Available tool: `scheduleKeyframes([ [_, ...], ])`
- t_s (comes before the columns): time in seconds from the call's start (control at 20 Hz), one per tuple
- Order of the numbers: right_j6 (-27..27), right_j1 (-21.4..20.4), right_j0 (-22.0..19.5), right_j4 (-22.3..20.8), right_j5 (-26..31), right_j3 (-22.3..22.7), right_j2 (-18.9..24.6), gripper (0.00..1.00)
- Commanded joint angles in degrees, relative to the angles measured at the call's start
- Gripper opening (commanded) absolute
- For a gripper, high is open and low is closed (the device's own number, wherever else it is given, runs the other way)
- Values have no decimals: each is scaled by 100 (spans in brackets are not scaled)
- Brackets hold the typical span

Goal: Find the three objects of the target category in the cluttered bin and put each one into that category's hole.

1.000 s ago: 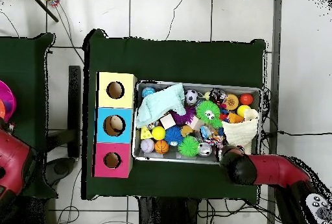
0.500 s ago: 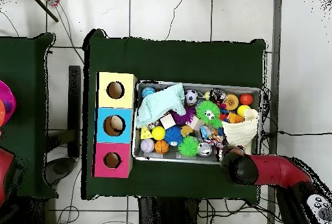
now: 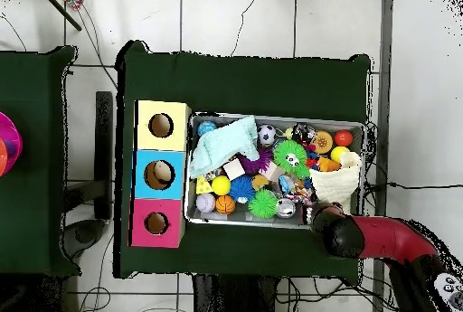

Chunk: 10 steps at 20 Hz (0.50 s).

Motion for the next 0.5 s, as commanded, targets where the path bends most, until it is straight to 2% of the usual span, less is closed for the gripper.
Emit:
scheduleKeyframes([
  [0.05,-174,256,-119,211,246,107,590,100],
  [0.5,-39,283,-105,135,73,97,594,100],
])
